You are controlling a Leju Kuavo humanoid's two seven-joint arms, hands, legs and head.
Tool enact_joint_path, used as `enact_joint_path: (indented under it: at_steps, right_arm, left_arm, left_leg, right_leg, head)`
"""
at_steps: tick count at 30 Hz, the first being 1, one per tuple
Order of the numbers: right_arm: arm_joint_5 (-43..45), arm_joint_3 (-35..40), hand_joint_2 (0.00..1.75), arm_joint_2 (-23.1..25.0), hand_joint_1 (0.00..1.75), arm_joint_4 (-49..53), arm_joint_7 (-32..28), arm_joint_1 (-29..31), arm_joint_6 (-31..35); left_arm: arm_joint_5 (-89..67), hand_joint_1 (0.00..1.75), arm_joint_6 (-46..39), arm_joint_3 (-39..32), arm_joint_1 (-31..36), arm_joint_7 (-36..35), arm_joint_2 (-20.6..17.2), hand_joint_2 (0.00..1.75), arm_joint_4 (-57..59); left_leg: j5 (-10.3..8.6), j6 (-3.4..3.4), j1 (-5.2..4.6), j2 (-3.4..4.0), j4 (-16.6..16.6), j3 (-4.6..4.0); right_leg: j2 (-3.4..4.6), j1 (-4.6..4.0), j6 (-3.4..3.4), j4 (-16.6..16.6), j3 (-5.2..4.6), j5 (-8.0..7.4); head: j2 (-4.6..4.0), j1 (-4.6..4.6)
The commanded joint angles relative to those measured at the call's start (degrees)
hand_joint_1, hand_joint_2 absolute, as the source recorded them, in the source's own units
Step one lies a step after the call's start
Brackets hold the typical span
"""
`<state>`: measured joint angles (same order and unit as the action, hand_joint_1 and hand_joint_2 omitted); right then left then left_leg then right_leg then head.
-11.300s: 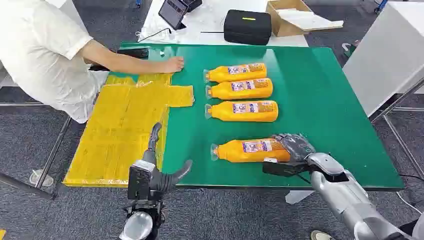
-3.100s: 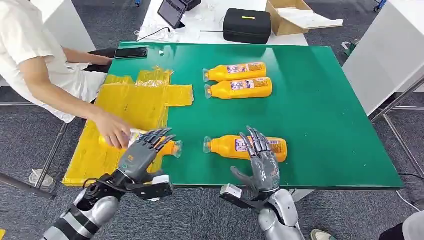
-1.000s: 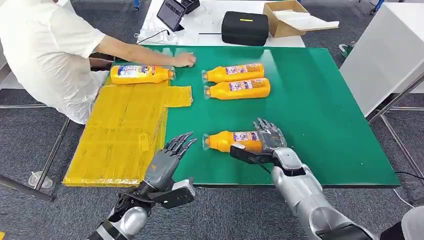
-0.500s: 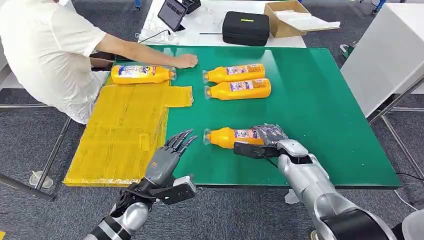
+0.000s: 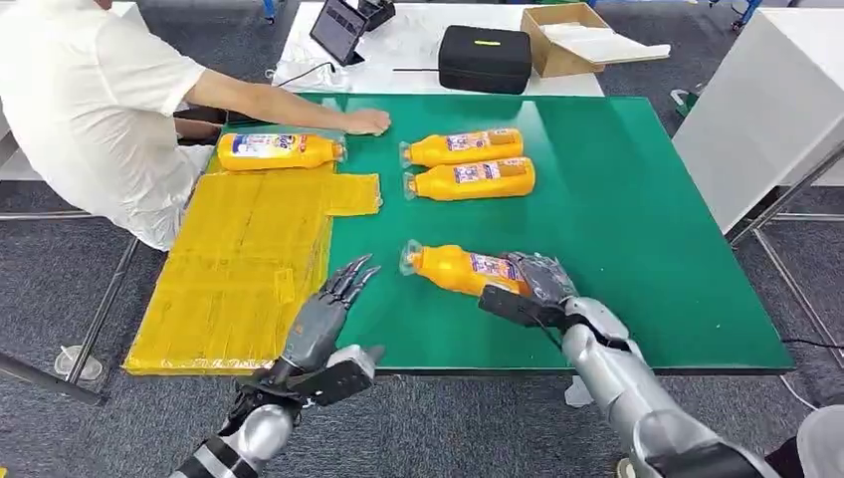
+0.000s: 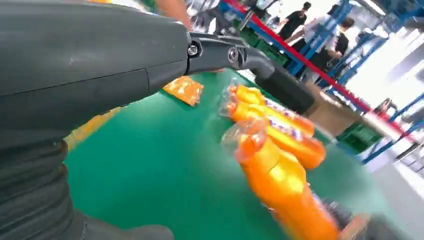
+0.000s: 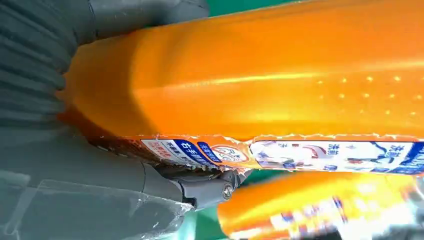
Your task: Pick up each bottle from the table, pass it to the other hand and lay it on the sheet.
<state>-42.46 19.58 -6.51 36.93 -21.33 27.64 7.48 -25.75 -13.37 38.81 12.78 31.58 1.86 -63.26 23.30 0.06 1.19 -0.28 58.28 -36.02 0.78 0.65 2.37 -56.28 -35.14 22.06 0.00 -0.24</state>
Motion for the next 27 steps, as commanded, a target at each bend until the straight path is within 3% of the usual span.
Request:
enact_joint_path:
  at_steps: [1, 5, 11, 15, 16, 19, 23, 27]
  right_arm:
    - [10.27, -6.46, 1.75, 4.9, 1.75, 30.39, -2.27, -22.69, 7.94]
    - [13.58, -5.39, 1.75, 6.32, 1.75, 36.44, -4.82, -25.46, 10.42]
    - [15.51, -2.17, 1.75, 7.2, 1.75, 38.23, -5.89, -23.89, 8.86]
    - [16.1, 1.63, 1.75, 9.04, 1.75, 32.69, -5.98, -20.16, 7.09]
    - [16.25, 2.6, 1.75, 9.47, 1.75, 31.05, -6.08, -19.29, 6.54]
    - [16.42, 3.13, 1.75, 10.04, 1.75, 29.78, -6.18, -18.71, 6.71]
    - [16.82, 4.63, 1.75, 9.9, 1.75, 28.44, -6.54, -17.65, 6.02]
    - [16.95, 8.1, 1.75, 11.63, 1.75, 17.79, -3.46, -11.65, 2.3]
  left_arm:
    - [30.33, 0.0, 4.48, -10.95, -11.77, -2.25, 9.02, 1.75, -8.79]
    - [40.62, 0.0, 6.54, -10.6, -13.49, -2.0, 8.22, 1.75, -8.92]
    - [43.07, 0.0, 7.12, -10.78, -12.59, -1.07, 6.83, 1.75, -11.12]
    - [43.75, 0.0, 12.78, -9.63, -11.05, -2.38, 6.42, 1.75, -9.87]
    - [43.23, 0.0, 13.52, -9.09, -10.51, -2.32, 6.51, 1.75, -9.15]
    - [43.12, 0.0, 13.57, -9.01, -10.13, -2.24, 6.93, 1.75, -8.39]
    - [42.76, 0.0, 14.27, -8.69, -9.54, -2.04, 7.11, 1.75, -7.53]
    - [43.71, 0.0, 19.01, -6.63, -7.11, -2.66, 7.46, 1.75, -5.25]
  left_leg:
    - [0.1, 0.06, 0.01, -0.17, -0.07, 0.05]
    - [0.24, 0.1, -0.03, -0.12, -0.07, -0.06]
    - [0.32, 0.08, -0.05, -0.03, 0.03, -0.54]
    - [0.21, 0.06, 0.0, 0.0, -0.01, -0.76]
    - [0.33, 0.09, -0.04, 0.11, 0.0, -0.49]
    - [0.16, 0.05, -0.01, -0.07, -0.03, -0.81]
    - [0.26, 0.1, -0.05, -0.07, -0.08, -0.47]
    - [0.18, 0.08, -0.02, 0.01, -0.05, -0.73]
  right_leg:
    - [-0.24, -0.04, -0.09, 0.06, 0.11, 0.19]
    - [-0.13, 0.0, -0.01, 0.0, 0.07, 0.4]
    - [0.01, 0.02, -0.04, -0.12, -0.48, 0.42]
    - [0.08, 0.0, -0.01, -0.04, -0.68, 0.29]
    - [0.12, 0.01, -0.09, -0.09, -0.45, 0.4]
    - [0.02, 0.02, 0.0, -0.02, -0.71, 0.27]
    - [-0.05, 0.03, -0.08, -0.02, -0.41, 0.39]
    - [0.06, 0.02, 0.01, 0.01, -0.64, 0.26]
  head:
    - [0.0, -0.02]
    - [0.0, -0.02]
    - [0.0, 0.0]
    - [0.0, 0.0]
    - [0.0, 0.0]
    - [0.0, 0.0]
    - [0.0, 0.0]
    - [0.0, 0.02]
